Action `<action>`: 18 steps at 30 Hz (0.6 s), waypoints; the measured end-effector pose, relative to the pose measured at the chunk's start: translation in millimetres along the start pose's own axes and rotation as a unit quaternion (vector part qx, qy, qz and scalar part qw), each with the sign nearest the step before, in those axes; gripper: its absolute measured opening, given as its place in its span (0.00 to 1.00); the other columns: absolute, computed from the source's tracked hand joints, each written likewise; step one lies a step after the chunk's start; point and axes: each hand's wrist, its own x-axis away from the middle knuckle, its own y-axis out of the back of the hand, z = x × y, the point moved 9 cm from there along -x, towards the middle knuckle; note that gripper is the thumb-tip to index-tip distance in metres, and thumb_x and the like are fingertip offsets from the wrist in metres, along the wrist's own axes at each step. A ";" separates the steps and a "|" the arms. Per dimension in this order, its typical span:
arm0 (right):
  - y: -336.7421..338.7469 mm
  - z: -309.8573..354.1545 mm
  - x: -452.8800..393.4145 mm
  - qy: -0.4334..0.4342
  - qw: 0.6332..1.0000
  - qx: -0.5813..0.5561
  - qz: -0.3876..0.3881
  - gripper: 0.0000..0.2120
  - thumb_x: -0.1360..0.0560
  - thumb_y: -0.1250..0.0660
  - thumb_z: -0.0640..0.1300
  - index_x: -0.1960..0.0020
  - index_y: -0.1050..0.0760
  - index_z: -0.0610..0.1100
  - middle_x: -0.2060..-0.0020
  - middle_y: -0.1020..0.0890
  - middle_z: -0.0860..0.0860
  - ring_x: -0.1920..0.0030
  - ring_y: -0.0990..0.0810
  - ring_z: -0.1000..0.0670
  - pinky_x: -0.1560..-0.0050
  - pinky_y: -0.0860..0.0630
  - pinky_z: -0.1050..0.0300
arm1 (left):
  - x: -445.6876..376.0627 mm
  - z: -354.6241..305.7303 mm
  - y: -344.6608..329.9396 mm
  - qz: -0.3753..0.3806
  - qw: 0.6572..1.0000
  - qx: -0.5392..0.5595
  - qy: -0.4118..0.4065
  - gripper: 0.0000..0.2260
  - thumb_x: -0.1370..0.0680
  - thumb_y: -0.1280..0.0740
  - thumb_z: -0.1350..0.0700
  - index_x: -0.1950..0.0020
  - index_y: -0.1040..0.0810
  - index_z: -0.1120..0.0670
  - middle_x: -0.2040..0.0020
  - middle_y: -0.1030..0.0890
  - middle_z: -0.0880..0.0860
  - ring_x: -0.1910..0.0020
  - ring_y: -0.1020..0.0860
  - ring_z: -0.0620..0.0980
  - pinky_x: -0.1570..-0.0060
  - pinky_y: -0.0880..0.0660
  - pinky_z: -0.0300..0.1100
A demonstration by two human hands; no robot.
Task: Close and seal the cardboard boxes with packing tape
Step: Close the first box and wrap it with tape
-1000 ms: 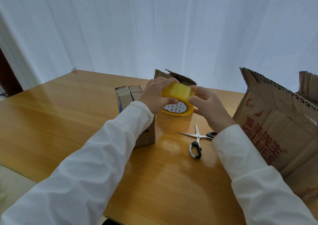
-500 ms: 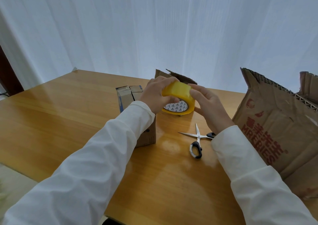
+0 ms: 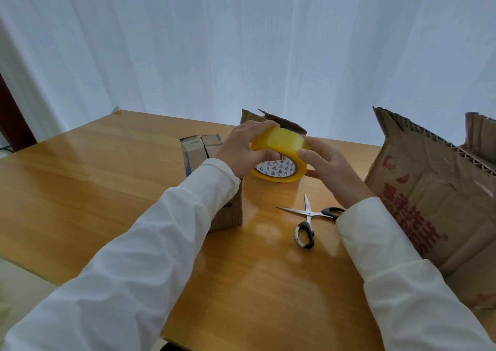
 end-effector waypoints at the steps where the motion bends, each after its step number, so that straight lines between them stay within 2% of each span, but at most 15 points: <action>1: 0.5 2.4 1.3 0.007 1.000 0.003 -0.005 0.07 0.20 0.39 0.48 0.43 0.29 0.57 0.52 0.22 0.59 0.55 0.21 0.66 0.57 0.24 0.70 | 0.1 0.7 0.4 -0.001 1.000 0.016 0.003 0.24 0.26 0.29 0.53 0.31 0.30 0.49 0.40 0.28 0.48 0.39 0.31 0.50 0.42 0.34 0.44; 2: -0.3 2.0 2.1 0.005 1.000 0.001 0.001 0.06 0.21 0.39 0.52 0.45 0.28 0.58 0.52 0.21 0.59 0.54 0.21 0.66 0.55 0.24 0.69 | -0.1 1.6 0.2 0.001 0.999 0.033 0.006 0.24 0.25 0.30 0.54 0.30 0.31 0.49 0.39 0.28 0.48 0.39 0.31 0.50 0.41 0.33 0.45; 3: -1.5 0.5 2.4 -0.001 1.000 -0.002 0.013 0.09 0.24 0.38 0.58 0.46 0.27 0.57 0.51 0.20 0.56 0.53 0.20 0.63 0.51 0.24 0.65 | -0.4 2.5 -0.9 0.007 0.999 0.046 0.008 0.24 0.25 0.31 0.54 0.29 0.31 0.49 0.37 0.27 0.50 0.38 0.30 0.50 0.39 0.33 0.45; 5: -6.1 -3.8 3.1 -0.023 0.999 -0.026 0.038 0.23 0.32 0.33 0.67 0.46 0.23 0.51 0.51 0.17 0.48 0.51 0.19 0.54 0.44 0.22 0.53 | -0.8 2.5 -4.4 0.021 0.998 0.056 0.009 0.23 0.23 0.32 0.54 0.29 0.31 0.48 0.33 0.28 0.51 0.35 0.30 0.49 0.37 0.33 0.44; 7: -15.5 -9.1 2.8 -0.053 0.988 -0.125 0.068 0.35 0.44 0.26 0.70 0.47 0.22 0.46 0.55 0.16 0.48 0.54 0.17 0.50 0.49 0.19 0.52 | -1.4 0.8 -4.4 0.013 0.998 0.065 0.004 0.19 0.22 0.33 0.54 0.31 0.28 0.49 0.33 0.26 0.50 0.35 0.30 0.45 0.36 0.32 0.43; 9: -31.4 -5.1 4.0 -0.065 0.962 -0.241 0.115 0.37 0.48 0.21 0.64 0.47 0.22 0.43 0.56 0.15 0.48 0.56 0.17 0.50 0.53 0.19 0.54 | -1.3 -1.2 0.2 -0.015 0.998 0.065 -0.002 0.14 0.22 0.34 0.56 0.36 0.23 0.51 0.37 0.23 0.50 0.39 0.27 0.42 0.39 0.29 0.40; 11: -43.8 2.8 5.3 -0.064 0.943 -0.292 0.148 0.31 0.40 0.21 0.54 0.44 0.24 0.39 0.55 0.16 0.46 0.57 0.17 0.49 0.55 0.19 0.54 | -0.5 -1.2 4.8 -0.039 0.997 0.062 0.000 0.11 0.22 0.35 0.58 0.40 0.20 0.53 0.41 0.20 0.50 0.43 0.24 0.43 0.42 0.28 0.37; 12: -46.4 4.2 5.4 -0.068 0.940 -0.298 0.151 0.25 0.35 0.25 0.50 0.43 0.26 0.38 0.56 0.16 0.46 0.58 0.17 0.49 0.55 0.19 0.54 | 0.0 -0.7 7.1 -0.049 0.997 0.060 0.004 0.12 0.21 0.37 0.59 0.41 0.20 0.53 0.43 0.19 0.50 0.45 0.24 0.44 0.44 0.29 0.34; 14: -46.5 6.3 5.3 -0.081 0.950 -0.267 0.138 0.19 0.31 0.34 0.46 0.43 0.28 0.37 0.60 0.16 0.46 0.62 0.18 0.50 0.57 0.19 0.54 | 0.8 1.0 10.7 -0.064 0.996 0.062 0.014 0.12 0.20 0.40 0.58 0.41 0.19 0.53 0.45 0.19 0.51 0.47 0.23 0.44 0.48 0.30 0.30; 15: -43.9 6.1 4.6 -0.081 0.966 -0.213 0.124 0.19 0.29 0.35 0.45 0.42 0.29 0.37 0.61 0.17 0.47 0.62 0.18 0.50 0.58 0.20 0.55 | 1.2 1.8 11.8 -0.068 0.995 0.068 0.018 0.12 0.20 0.40 0.56 0.42 0.19 0.54 0.45 0.18 0.51 0.47 0.23 0.44 0.49 0.30 0.30; 18: -30.3 4.0 0.6 -0.071 0.995 -0.002 0.066 0.20 0.23 0.35 0.45 0.35 0.35 0.42 0.53 0.17 0.46 0.55 0.18 0.48 0.57 0.23 0.57 | 2.0 1.5 11.8 -0.070 0.993 0.095 0.017 0.10 0.22 0.35 0.53 0.45 0.17 0.53 0.48 0.18 0.48 0.49 0.21 0.42 0.49 0.27 0.33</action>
